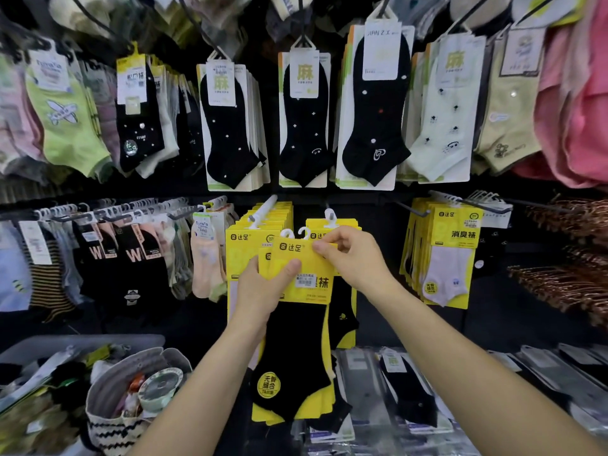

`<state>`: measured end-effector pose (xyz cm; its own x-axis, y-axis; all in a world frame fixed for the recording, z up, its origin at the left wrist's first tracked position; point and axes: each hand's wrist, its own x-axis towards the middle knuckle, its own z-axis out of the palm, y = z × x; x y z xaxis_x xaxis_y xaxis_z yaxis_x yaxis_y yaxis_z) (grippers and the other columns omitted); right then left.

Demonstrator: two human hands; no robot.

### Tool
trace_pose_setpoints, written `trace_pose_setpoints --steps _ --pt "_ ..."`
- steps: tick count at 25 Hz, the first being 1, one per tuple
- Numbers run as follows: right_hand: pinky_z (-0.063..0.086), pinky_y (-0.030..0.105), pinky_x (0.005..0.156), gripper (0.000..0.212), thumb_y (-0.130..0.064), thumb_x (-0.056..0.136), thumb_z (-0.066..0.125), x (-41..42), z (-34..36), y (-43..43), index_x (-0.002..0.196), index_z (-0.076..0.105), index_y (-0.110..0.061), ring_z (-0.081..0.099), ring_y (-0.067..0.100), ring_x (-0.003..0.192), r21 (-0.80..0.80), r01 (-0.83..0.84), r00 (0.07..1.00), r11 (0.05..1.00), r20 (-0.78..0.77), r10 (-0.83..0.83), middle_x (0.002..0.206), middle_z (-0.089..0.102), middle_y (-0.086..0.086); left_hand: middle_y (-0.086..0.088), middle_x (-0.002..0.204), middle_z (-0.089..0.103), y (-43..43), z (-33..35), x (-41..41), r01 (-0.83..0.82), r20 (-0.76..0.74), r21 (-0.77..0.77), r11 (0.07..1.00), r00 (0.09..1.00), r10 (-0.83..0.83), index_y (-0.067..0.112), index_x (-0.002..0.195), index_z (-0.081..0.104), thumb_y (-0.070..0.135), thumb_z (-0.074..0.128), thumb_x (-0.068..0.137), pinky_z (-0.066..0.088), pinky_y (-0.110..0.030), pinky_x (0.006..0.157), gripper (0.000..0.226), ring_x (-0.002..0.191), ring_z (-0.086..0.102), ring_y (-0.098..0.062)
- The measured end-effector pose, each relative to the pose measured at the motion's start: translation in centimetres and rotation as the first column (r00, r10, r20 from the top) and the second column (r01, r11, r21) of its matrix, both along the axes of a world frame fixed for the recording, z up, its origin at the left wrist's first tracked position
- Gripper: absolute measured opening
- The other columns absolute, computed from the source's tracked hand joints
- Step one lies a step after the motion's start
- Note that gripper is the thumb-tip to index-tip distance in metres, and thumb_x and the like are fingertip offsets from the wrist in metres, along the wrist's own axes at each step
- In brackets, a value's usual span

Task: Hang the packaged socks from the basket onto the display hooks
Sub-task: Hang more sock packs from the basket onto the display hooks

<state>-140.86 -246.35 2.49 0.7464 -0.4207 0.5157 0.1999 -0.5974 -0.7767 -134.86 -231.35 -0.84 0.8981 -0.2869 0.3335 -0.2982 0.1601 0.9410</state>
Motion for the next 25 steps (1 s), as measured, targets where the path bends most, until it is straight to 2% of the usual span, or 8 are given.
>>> trace_pose_setpoints --steps 5,8,10,13,16,18,20,25 --pt "0.051 0.033 0.078 0.006 -0.031 0.081 0.069 -0.5 0.1 -1.5 0.079 0.064 -0.029 0.060 0.018 0.087 0.031 0.050 0.999 0.998 -0.001 -0.050 0.089 0.065 0.001 -0.001 0.127 0.060 -1.2 -0.3 -0.9 0.199 -0.084 -0.007 0.980 0.976 -0.199 0.021 0.122 0.053 0.063 0.048 0.071 0.045 -0.042 0.101 0.067 0.116 0.057 -0.017" --pt "0.053 0.037 0.080 0.010 -0.029 0.082 0.069 -0.8 0.2 -2.5 0.075 0.064 -0.033 0.061 0.020 0.089 0.051 0.066 0.998 0.997 -0.017 -0.065 0.085 0.064 -0.004 -0.001 0.125 0.061 -1.0 -0.5 -0.4 0.202 -0.077 -0.010 0.979 0.976 -0.202 0.018 0.124 0.053 0.052 0.041 0.088 0.044 -0.042 0.102 0.050 0.116 0.057 -0.018" --pt "0.053 0.038 0.081 0.008 -0.028 0.082 0.069 -0.8 0.6 -3.6 0.076 0.065 -0.032 0.062 0.019 0.089 0.080 0.119 0.993 0.990 -0.003 -0.120 0.086 0.066 -0.004 0.001 0.120 0.063 -0.5 -0.6 0.0 0.152 -0.032 -0.014 0.988 0.988 -0.152 0.022 0.116 0.055 0.044 0.040 0.094 0.049 -0.036 0.096 0.035 0.112 0.060 -0.015" --pt "0.054 0.039 0.082 0.003 -0.028 0.083 0.068 -0.4 1.5 -5.2 0.080 0.068 -0.027 0.063 0.019 0.089 0.111 0.203 0.978 0.973 0.023 -0.207 0.089 0.068 -0.002 0.004 0.105 0.068 0.7 -0.5 0.8 0.049 0.036 -0.012 0.999 0.998 -0.049 0.027 0.102 0.058 0.041 0.040 0.096 0.055 -0.024 0.076 0.024 0.092 0.067 -0.004" --pt "0.053 0.035 0.079 0.006 -0.029 0.084 0.067 0.3 2.0 -5.6 0.078 0.066 -0.029 0.063 0.017 0.087 0.077 0.227 0.974 0.971 0.005 -0.228 0.088 0.067 -0.003 0.009 0.098 0.071 2.2 0.0 1.0 0.018 0.077 -0.049 0.999 0.997 -0.014 0.036 0.100 0.061 0.034 0.038 0.098 0.055 -0.040 0.083 0.022 0.093 0.067 -0.011" --pt "0.051 0.029 0.070 0.008 -0.030 0.084 0.066 0.8 1.9 -5.4 0.076 0.064 -0.031 0.061 0.015 0.082 0.041 0.218 0.976 0.975 -0.006 -0.218 0.086 0.065 -0.003 0.020 0.084 0.072 3.2 0.3 0.9 0.006 0.097 -0.038 0.999 0.995 -0.003 0.055 0.085 0.063 0.030 0.037 0.100 0.054 -0.040 0.081 0.039 0.084 0.068 -0.005" --pt "0.044 0.022 0.061 0.006 -0.032 0.084 0.066 1.2 1.7 -5.3 0.079 0.065 -0.029 0.057 0.011 0.076 0.001 0.229 0.973 0.973 -0.011 -0.229 0.083 0.063 -0.005 0.021 0.078 0.072 3.8 0.4 0.7 0.012 0.084 -0.013 1.000 0.996 -0.011 0.066 0.072 0.059 0.031 0.036 0.100 0.055 -0.039 0.081 0.050 0.080 0.068 -0.006" --pt "0.038 0.019 0.056 0.007 -0.033 0.084 0.065 1.7 1.8 -5.0 0.079 0.065 -0.029 0.052 0.005 0.069 -0.033 0.269 0.963 0.963 0.004 -0.269 0.078 0.060 -0.009 0.013 0.081 0.071 3.5 0.5 0.4 0.020 0.057 -0.041 0.999 0.998 -0.017 0.061 0.072 0.061 0.030 0.037 0.100 0.053 -0.047 0.086 0.048 0.088 0.067 -0.016"
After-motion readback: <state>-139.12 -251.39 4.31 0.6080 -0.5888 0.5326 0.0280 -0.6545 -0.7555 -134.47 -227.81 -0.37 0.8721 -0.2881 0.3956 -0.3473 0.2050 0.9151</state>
